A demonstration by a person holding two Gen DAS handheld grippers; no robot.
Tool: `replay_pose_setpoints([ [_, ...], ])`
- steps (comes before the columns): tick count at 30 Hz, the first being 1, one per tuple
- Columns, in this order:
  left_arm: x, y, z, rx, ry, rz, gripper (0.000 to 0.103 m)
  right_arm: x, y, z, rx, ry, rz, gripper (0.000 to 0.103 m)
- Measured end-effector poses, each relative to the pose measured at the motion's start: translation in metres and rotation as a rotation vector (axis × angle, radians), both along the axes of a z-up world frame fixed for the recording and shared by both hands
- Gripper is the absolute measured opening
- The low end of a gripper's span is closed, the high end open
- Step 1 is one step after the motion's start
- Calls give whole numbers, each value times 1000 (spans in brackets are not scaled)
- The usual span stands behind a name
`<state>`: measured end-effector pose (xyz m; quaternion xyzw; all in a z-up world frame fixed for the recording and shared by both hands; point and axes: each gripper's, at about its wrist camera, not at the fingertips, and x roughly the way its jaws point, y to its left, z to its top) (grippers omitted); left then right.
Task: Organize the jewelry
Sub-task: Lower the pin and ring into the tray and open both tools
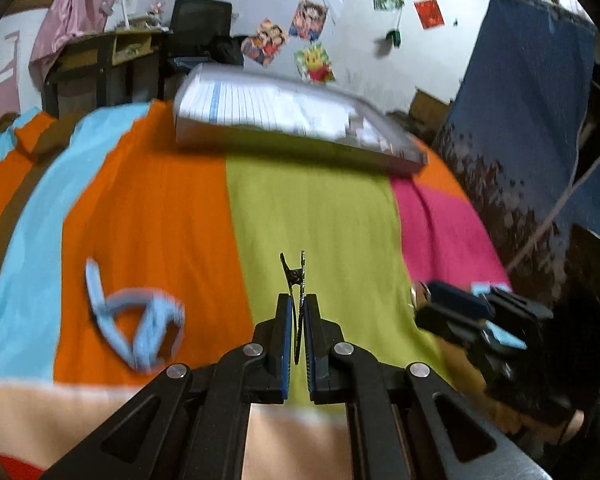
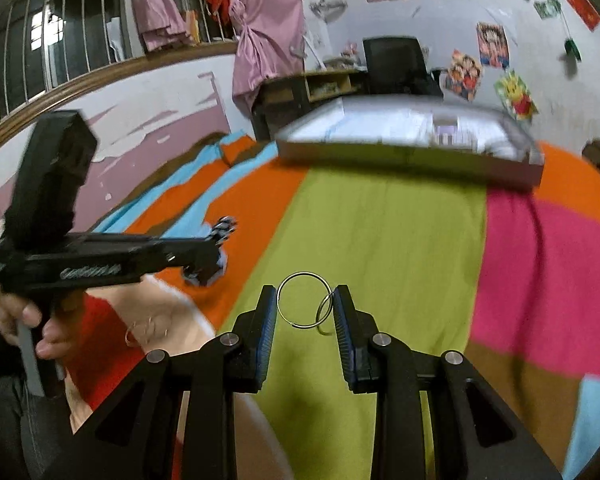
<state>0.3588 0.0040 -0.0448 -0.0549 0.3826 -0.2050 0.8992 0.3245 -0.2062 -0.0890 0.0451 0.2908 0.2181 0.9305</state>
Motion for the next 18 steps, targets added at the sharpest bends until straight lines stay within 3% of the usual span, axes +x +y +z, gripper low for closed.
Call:
replay_pose_setpoints([
  [10,106,-5,53,-1,-110,52,6,95,-7,82,-71,-114,9,26],
  [18,179,-1,37,-32,-51,97,6,181,13,85,-137,-120,-42,26],
])
